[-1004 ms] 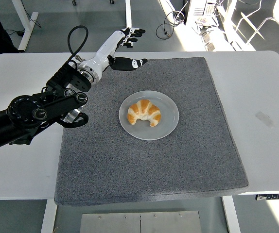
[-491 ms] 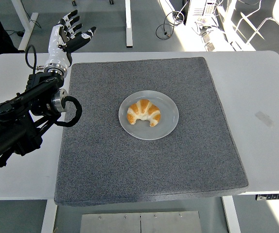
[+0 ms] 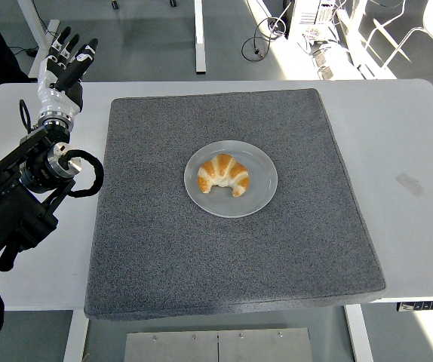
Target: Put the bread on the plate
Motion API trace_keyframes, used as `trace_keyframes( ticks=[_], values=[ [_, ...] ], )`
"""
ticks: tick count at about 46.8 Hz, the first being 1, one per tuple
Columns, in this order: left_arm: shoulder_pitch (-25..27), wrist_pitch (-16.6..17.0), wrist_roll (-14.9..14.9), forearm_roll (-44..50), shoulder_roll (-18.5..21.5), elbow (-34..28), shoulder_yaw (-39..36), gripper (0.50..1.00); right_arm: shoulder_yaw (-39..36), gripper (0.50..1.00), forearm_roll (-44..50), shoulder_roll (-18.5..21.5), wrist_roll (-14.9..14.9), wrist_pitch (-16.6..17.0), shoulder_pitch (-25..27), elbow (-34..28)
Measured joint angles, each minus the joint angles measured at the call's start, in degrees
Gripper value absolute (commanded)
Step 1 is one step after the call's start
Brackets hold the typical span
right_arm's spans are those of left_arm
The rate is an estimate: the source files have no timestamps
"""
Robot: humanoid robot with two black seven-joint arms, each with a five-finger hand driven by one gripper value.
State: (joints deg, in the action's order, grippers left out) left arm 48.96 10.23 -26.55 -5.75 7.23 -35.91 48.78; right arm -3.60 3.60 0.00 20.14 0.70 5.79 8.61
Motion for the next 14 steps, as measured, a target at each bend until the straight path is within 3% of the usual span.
trace_keyframes(
  ticks=[14],
  values=[
    [-0.01, -2.79, -0.05, 0.74, -0.08, 0.84, 0.09, 0.819, -0.17, 1.0, 0.0, 0.0, -0.01, 0.19, -0.4, 0.32]
  ],
)
